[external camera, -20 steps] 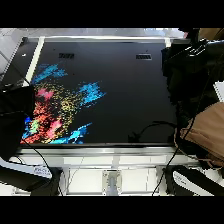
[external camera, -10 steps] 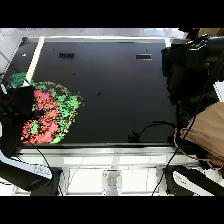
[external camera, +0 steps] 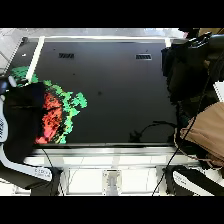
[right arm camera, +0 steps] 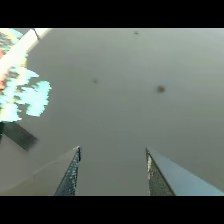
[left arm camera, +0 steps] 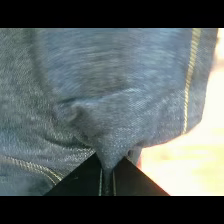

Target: Fold the clothes and pants, and hang the long-sleeved shirts on hangers.

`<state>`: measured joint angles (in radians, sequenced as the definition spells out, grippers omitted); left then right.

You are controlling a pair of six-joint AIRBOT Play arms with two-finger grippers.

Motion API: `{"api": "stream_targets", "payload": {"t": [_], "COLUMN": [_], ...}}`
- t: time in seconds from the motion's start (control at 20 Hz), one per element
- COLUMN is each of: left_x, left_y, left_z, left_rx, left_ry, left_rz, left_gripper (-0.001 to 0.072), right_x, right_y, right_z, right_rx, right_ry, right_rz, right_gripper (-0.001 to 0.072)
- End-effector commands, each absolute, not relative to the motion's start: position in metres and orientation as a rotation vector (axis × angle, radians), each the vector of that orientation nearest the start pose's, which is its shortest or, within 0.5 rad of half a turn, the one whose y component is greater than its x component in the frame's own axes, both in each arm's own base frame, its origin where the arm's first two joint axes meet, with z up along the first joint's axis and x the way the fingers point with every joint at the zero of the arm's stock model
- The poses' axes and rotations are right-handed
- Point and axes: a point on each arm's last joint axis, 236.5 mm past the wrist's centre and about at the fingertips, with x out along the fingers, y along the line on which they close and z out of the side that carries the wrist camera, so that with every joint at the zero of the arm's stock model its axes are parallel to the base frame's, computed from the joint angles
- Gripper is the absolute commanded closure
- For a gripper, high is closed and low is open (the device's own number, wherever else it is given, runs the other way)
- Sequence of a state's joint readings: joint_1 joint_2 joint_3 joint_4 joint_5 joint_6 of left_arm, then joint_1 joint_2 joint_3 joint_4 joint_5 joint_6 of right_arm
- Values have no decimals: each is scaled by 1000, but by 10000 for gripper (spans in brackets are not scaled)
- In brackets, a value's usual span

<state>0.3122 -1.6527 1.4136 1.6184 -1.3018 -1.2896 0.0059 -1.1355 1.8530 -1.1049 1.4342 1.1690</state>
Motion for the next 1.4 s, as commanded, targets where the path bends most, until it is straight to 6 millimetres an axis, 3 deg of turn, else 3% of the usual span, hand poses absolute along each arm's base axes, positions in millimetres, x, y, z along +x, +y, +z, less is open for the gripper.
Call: {"api": "stream_targets", "payload": {"t": [0.0, 0.2, 0.35, 0.45, 0.55, 0.6, 0.65, 0.7, 0.8, 0.9, 1.0, 1.05, 1.1, 1.2, 1.25, 1.35], "left_x": [424, 434, 440, 444, 451, 457, 467, 477, 492, 492, 474, 460, 447, 416, 401, 390], "left_y": [-33, -217, -347, -401, -421, -418, -406, -388, -329, -249, -165, -126, -97, -64, -62, -74], "left_z": [-26, -13, 14, 40, 53, 58, 62, 66, 72, 78, 73, 65, 54, 24, 7, -16], "left_rx": [-134, -38, -78, -181, -209, -214, -228, -235, -251, -275, -301, -330, -378, -518, -593, -761], "left_ry": [1398, 1199, 908, 759, 694, 683, 678, 686, 758, 878, 1025, 1097, 1147, 1227, 1259, 1272], "left_rz": [-316, -615, -740, -767, -774, -769, -747, -725, -678, -627, -560, -514, -470, -398, -399, -402], "left_gripper": [653, 652, 653, 653, 642, 493, 174, 22, 23, 23, 40, 108, 126, 126, 125, 126], "right_x": [359, 347, 348, 349, 349, 349, 348, 348, 344, 335, 318, 313, 310, 301, 294, 276], "right_y": [71, 28, 24, 24, 24, 24, 23, 23, 21, 13, 24, 37, 46, 58, 64, 83], "right_z": [296, 274, 272, 269, 258, 250, 240, 230, 207, 182, 161, 157, 155, 150, 145, 124], "right_rx": [-250, -332, -340, -338, -335, -332, -329, -326, -296, -202, -67, 18, 91, 217, 272, 388], "right_ry": [744, 884, 891, 899, 928, 950, 977, 1002, 1070, 1158, 1231, 1226, 1209, 1152, 1120, 1065], "right_rz": [436, 295, 278, 280, 285, 288, 292, 297, 300, 273, 346, 407, 448, 487, 490, 494], "right_gripper": [271, 271, 271, 271, 271, 271, 271, 271, 271, 271, 271, 272, 273, 275, 275, 275]}}
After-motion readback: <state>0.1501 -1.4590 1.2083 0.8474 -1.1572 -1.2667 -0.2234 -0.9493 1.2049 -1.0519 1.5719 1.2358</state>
